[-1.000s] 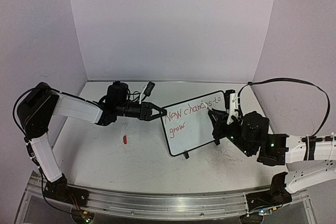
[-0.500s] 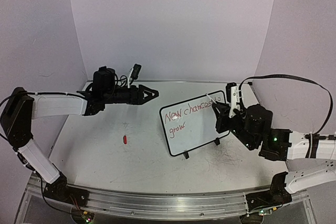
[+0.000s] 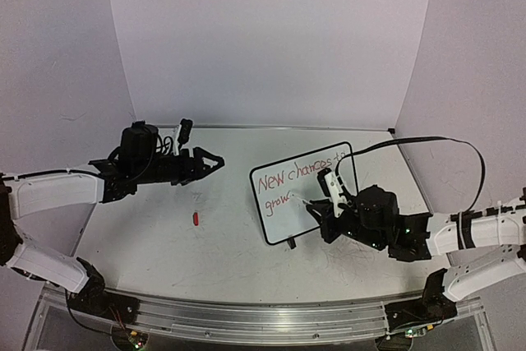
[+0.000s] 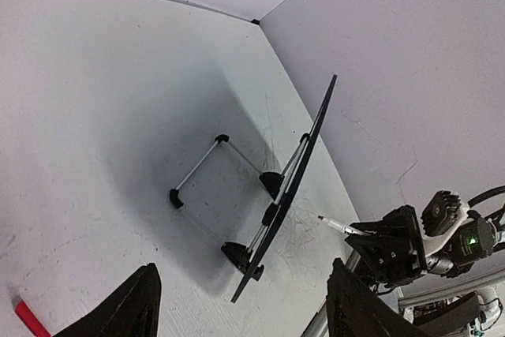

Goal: Write a sentence on the whiteboard

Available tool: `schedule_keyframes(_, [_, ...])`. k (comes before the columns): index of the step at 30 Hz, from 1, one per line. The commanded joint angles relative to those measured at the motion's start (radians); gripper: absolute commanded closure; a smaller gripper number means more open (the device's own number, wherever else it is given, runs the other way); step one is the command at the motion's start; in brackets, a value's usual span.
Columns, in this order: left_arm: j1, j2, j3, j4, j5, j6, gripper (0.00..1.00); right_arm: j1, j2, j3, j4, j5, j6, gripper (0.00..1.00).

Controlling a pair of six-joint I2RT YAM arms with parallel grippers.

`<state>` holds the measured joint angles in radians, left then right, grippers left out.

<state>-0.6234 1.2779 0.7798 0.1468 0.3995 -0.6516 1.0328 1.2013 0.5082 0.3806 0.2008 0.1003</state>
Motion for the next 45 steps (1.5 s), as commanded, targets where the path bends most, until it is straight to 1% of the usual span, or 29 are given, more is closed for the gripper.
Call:
schedule_keyframes(1, [-0.006,-0.089,-0.063,-0.028,-0.100,-0.041,0.27,0.003,0.041,-0.001,0.070,0.012,0.036,1.00])
schedule_keyframes(4, [-0.005,-0.085,-0.081,-0.048,-0.106,-0.054,0.27,0.002,0.090,0.020,0.051,0.048,0.055,1.00])
schedule_keyframes(10, [-0.006,-0.079,-0.100,-0.049,-0.109,-0.069,0.28,0.003,0.115,0.026,0.052,0.121,0.069,1.00])
schedule_keyframes(33, [-0.007,-0.033,-0.110,-0.037,-0.099,-0.053,0.29,0.002,0.159,0.039,0.125,0.098,0.039,1.00])
schedule_keyframes(41, [-0.007,-0.026,-0.112,-0.030,-0.090,-0.053,0.29,0.003,0.209,0.062,0.117,0.110,0.049,1.00])
schedule_keyframes(45, [-0.007,-0.036,-0.123,-0.029,-0.091,-0.052,0.29,0.002,0.207,0.066,0.106,0.120,0.053,1.00])
